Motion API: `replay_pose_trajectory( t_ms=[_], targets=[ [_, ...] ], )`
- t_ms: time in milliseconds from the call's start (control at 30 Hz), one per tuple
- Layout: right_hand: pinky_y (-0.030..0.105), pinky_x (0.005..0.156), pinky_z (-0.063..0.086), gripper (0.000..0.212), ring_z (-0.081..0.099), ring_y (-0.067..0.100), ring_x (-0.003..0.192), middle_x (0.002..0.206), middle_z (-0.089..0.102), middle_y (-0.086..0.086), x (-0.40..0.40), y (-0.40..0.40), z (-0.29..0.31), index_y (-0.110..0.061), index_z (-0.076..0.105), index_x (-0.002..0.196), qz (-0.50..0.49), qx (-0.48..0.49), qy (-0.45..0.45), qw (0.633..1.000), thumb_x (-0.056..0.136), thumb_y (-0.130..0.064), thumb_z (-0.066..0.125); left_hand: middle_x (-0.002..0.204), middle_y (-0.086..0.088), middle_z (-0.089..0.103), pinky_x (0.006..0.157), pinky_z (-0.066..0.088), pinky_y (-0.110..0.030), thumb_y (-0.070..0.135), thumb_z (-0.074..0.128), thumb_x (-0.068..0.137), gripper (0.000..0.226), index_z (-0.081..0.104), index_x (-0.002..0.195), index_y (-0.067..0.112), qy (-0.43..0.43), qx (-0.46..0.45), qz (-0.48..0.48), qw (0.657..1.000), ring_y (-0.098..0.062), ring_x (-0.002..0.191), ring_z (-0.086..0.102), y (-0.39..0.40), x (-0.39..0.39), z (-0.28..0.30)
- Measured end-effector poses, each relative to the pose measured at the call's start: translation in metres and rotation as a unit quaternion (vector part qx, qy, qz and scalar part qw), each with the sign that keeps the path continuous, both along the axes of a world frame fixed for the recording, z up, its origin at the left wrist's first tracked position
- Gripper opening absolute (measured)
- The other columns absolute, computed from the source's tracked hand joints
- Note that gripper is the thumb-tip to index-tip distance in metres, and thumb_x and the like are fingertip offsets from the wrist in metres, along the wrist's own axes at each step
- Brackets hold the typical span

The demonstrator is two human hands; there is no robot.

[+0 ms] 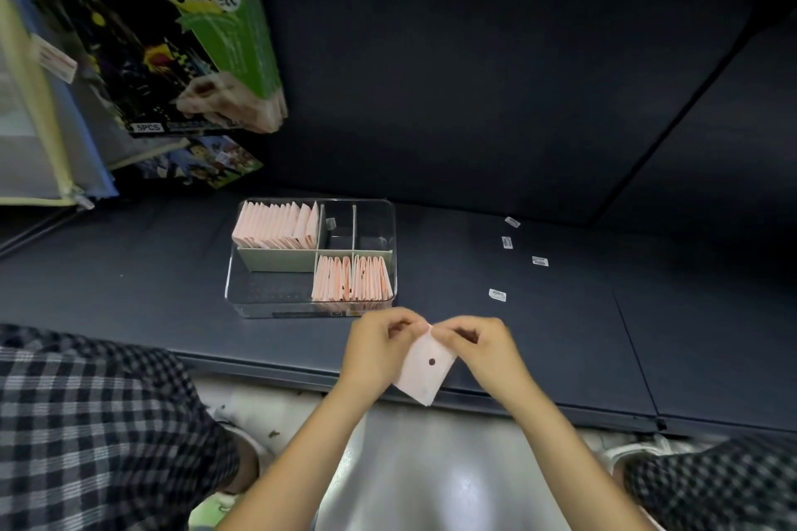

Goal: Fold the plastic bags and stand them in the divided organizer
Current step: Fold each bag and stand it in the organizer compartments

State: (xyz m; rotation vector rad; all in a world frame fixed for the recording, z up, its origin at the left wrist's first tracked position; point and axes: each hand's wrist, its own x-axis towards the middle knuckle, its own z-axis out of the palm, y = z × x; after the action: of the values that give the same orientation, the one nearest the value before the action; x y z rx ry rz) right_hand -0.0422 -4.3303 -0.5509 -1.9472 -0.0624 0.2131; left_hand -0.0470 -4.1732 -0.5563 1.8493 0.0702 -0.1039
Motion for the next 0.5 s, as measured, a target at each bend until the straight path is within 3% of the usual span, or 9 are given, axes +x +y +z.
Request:
replay_pose_trajectory(
  t_ms=[100, 233, 367, 400, 500],
  targets=[
    [0.017, 0.067, 0.048, 0.025, 0.064, 0.002, 0.07, 0.073, 0.072, -0.01, 0.003, 0.004, -0.004, -0.027, 0.072, 0.068, -0.022, -0.02, -0.015, 0.999, 0.084, -0.008, 0.065, 0.076, 0.005, 0.071, 0.07, 0.05, -0.029, 0.015, 0.066, 0.084, 0.02, 0.067, 0.073, 0.031, 0.031, 0.022, -0.004, 0.999, -0.012, 0.074, 0.065, 0.005, 0.002, -0.007],
    [0.019, 0.065, 0.046, 0.024, 0.062, 0.006, 0.068, 0.072, 0.072, -0.007, 0.009, 0.007, -0.011, -0.022, 0.071, 0.067, -0.093, 0.012, 0.006, 0.996, 0.084, -0.005, 0.065, 0.064, 0.01, 0.066, 0.059, 0.044, -0.017, 0.013, 0.07, 0.08, 0.007, 0.073, 0.079, 0.019, 0.103, 0.037, -0.041, 0.993, 0.001, 0.056, 0.056, 0.015, 0.006, -0.016],
    [0.013, 0.061, 0.047, 0.011, 0.063, 0.006, 0.064, 0.071, 0.072, -0.002, 0.01, 0.019, -0.019, -0.008, 0.071, 0.076, -0.163, 0.119, 0.053, 0.978, 0.083, -0.001, 0.065, 0.05, 0.01, 0.061, 0.059, 0.047, -0.022, 0.002, 0.067, 0.081, 0.013, 0.072, 0.074, 0.012, 0.142, -0.051, -0.022, 0.988, -0.004, 0.051, 0.054, 0.022, 0.014, -0.02],
    [0.016, 0.063, 0.048, 0.006, 0.062, 0.01, 0.066, 0.073, 0.072, 0.003, 0.01, 0.025, -0.024, -0.003, 0.07, 0.081, -0.163, 0.145, 0.083, 0.973, 0.084, -0.002, 0.065, 0.052, 0.008, 0.062, 0.062, 0.05, -0.027, 0.001, 0.066, 0.082, 0.015, 0.071, 0.073, 0.011, 0.146, -0.083, 0.0, 0.986, -0.007, 0.055, 0.056, 0.023, 0.017, -0.021],
    [0.023, 0.061, 0.043, 0.016, 0.051, 0.019, 0.068, 0.074, 0.059, 0.014, 0.01, 0.039, -0.036, 0.009, 0.062, 0.083, -0.147, 0.183, 0.155, 0.96, 0.087, -0.007, 0.063, 0.067, -0.007, 0.067, 0.072, 0.054, -0.037, -0.003, 0.064, 0.083, 0.016, 0.07, 0.074, 0.009, 0.149, -0.139, 0.043, 0.978, -0.019, 0.068, 0.062, 0.028, 0.032, -0.025]
  ],
)
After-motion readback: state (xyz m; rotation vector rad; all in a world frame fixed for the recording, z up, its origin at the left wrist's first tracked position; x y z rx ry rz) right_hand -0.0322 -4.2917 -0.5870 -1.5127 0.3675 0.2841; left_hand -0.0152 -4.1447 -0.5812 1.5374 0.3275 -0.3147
